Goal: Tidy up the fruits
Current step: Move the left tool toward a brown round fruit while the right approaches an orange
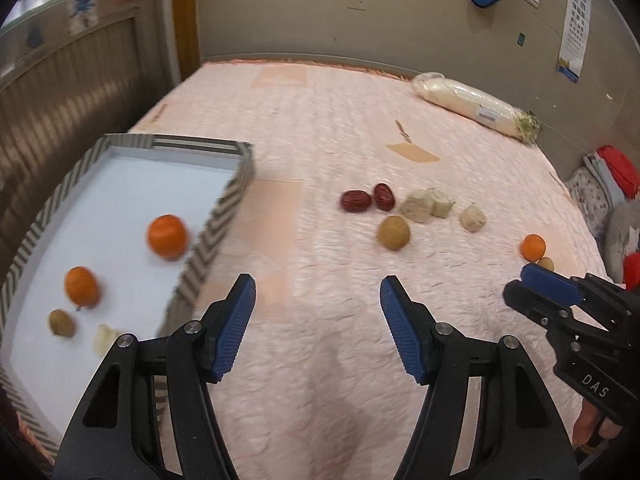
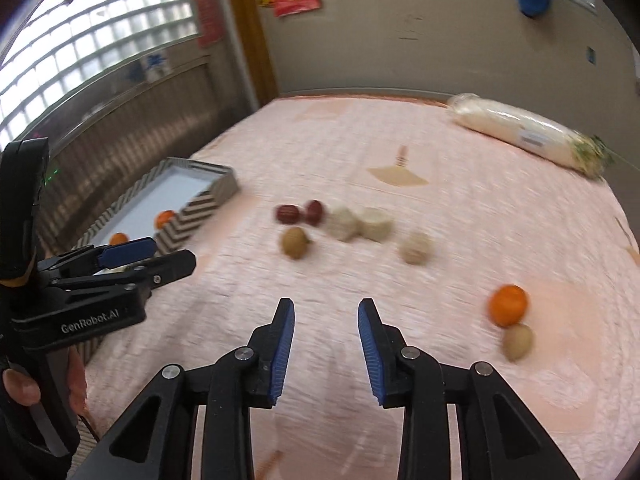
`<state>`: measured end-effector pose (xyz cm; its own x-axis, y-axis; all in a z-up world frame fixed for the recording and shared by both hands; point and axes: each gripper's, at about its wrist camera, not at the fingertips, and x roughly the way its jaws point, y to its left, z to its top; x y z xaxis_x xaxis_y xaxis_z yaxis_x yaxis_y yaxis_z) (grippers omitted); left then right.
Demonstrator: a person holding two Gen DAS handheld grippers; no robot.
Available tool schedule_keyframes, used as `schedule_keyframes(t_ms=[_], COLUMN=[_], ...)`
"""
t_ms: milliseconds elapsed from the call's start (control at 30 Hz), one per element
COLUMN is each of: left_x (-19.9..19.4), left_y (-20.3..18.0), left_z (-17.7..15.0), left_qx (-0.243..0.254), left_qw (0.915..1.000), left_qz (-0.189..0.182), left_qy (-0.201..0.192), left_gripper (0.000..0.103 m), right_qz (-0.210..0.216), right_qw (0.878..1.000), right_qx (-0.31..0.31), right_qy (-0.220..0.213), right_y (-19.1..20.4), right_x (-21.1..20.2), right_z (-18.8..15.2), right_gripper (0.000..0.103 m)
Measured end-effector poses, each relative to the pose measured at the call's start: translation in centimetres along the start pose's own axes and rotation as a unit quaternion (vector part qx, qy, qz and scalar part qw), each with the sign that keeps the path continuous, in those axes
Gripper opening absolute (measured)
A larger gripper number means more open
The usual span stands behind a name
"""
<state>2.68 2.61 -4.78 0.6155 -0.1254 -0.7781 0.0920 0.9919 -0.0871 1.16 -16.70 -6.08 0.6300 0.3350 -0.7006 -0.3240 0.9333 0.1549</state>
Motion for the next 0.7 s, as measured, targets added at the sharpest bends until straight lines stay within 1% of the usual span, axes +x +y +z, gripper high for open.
schedule_keyframes(t_ms=[200,333,467,700], left_x=[1.1,1.6,1.9,3.0], left_y=[-1.6,-2.5,-3.5,-4.4], left_z=[0.8,1.3,1.5,1.7], left_qx=[0.007,0.012,0.019,0.031], left_qw=[1.0000,0.9999,0.9998,0.9994], left_qz=[-0.004,-0.006,-0.009,-0.016], left_qy=[0.002,0.002,0.001,0.008], left_gripper=[0.065,0.065,0.065,0.065], right_qz=[-0.017,-0.028,-0.047,-0.057], right_qw=[1.000,0.999,0.998,0.997], right_qx=[0.019,0.027,0.025,0.039], right_qy=[-0.009,-0.019,-0.024,-0.020], right_y=[-2.7,-3.3,-3.7,-4.9], right_x=[-0.9,-1.3,-1.5,-1.9], right_z=[-0.3,-0.2,-0.2,-0.5], right_gripper=[0.032,0.032,0.032,0.032])
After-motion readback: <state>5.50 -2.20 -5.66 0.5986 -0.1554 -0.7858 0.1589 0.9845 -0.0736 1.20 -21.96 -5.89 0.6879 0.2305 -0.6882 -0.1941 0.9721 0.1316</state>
